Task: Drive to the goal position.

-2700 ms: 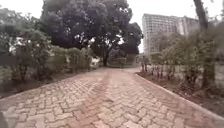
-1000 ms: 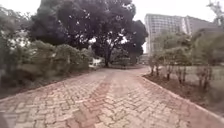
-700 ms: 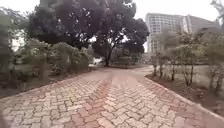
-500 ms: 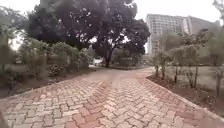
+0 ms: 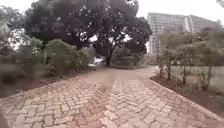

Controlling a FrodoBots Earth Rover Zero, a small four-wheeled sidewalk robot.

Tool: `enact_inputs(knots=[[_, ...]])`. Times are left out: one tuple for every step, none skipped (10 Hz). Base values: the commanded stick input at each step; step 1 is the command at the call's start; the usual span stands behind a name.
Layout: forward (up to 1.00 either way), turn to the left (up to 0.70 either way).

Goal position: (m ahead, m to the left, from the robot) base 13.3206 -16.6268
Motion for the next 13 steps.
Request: enact_inputs(knots=[[0.7, 0.0], [0.7, 0.0], [0.7, 0.0], [0.7, 0.0], [0.7, 0.0], [0.7, 0.0], [0.7, 0.0], [0.7, 0.0], [0.7, -0.05], [0.7, -0.12], [0.7, -0.2], [0.7, -0.29], [0.7, 0.0]])
